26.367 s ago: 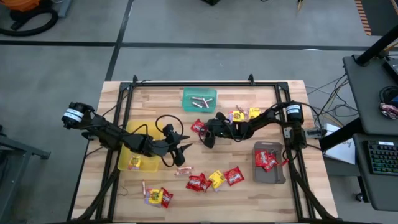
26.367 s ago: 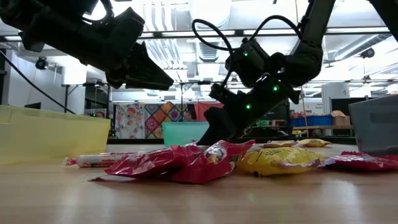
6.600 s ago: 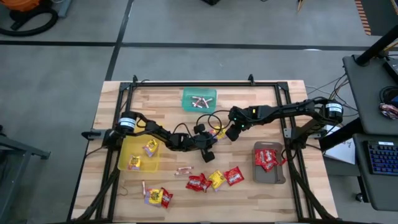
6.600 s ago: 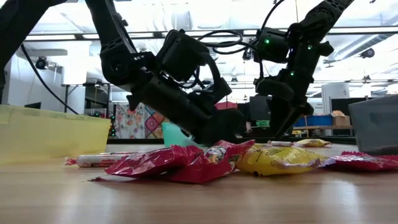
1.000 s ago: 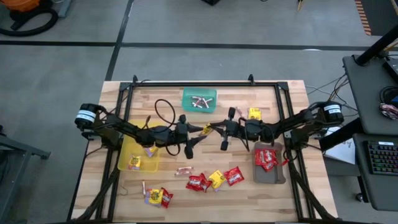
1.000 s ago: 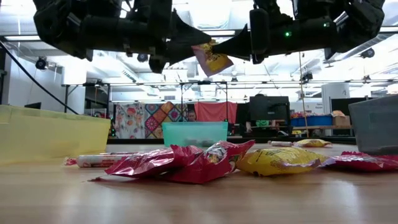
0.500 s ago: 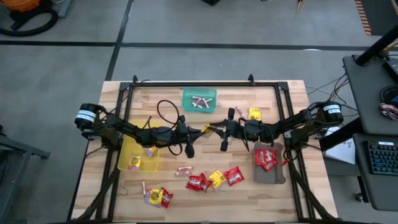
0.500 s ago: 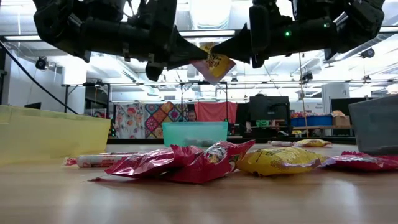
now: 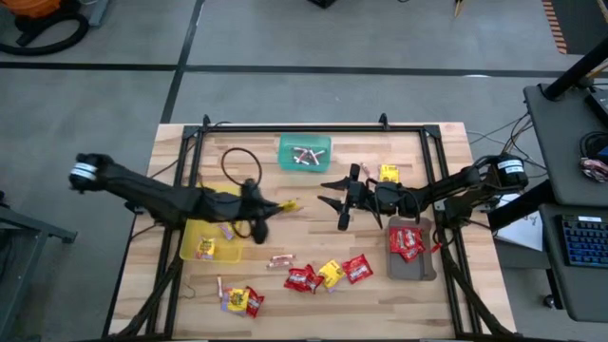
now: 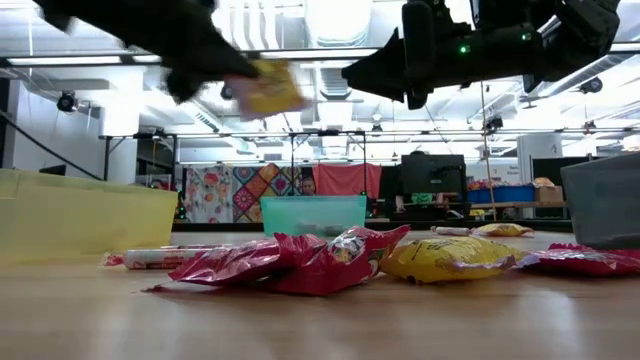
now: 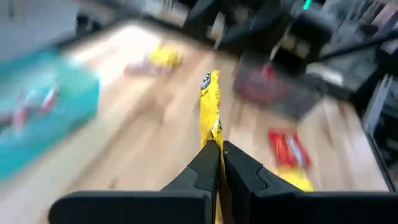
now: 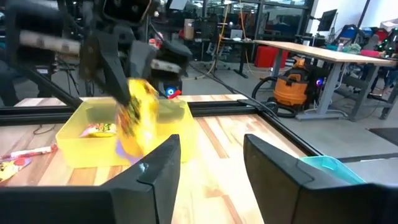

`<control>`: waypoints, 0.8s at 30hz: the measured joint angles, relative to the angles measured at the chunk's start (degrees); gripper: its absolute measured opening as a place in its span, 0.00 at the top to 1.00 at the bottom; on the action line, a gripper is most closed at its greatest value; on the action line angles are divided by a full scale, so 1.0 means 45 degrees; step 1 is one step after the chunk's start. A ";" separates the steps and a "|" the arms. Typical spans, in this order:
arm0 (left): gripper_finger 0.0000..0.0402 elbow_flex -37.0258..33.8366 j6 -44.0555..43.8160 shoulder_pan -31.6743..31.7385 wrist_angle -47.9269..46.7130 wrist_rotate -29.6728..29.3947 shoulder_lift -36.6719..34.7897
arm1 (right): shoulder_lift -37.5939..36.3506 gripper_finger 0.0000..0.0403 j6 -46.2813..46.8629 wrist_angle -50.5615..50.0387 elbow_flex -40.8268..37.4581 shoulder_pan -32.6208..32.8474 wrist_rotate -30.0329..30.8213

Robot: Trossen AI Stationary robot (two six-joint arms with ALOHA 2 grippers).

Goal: Sort candy
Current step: Put the yellow candy into the yellow bin

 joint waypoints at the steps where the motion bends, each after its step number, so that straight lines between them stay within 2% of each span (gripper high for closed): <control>1: 1.00 0.0175 -0.0626 -0.0157 -0.1606 -0.0003 -0.0637 | 0.0000 0.58 0.0004 -0.0010 0.0000 0.0000 0.0000; 6: 1.00 0.1780 -0.5201 -0.0669 -1.0510 -0.0514 -0.2575 | 0.0005 0.59 0.0084 -0.0132 0.0000 0.0000 0.0000; 9: 1.00 0.2364 -0.7340 -0.0750 -1.4469 -0.0507 -0.2811 | 0.0010 0.59 0.0098 -0.0140 0.0000 0.0000 0.0000; 11: 1.00 0.2374 -0.8661 -0.0750 -1.6366 -0.0192 -0.2746 | 0.0010 0.59 0.0097 -0.0146 0.0000 0.0000 0.0000; 14: 1.00 0.1811 -0.9805 -0.0736 -1.7181 0.0582 -0.2645 | 0.0010 0.58 0.0114 -0.0148 0.0000 0.0000 0.0000; 19: 1.00 0.0523 -0.9727 -0.0740 -1.6265 0.1763 -0.2402 | 0.0010 0.59 0.0121 -0.0194 0.0000 -0.0004 0.0000; 24: 1.00 0.0372 -0.9132 -0.0716 -1.6414 0.1651 -0.1948 | 0.0010 0.58 0.0188 -0.0197 -0.0005 -0.0001 0.0000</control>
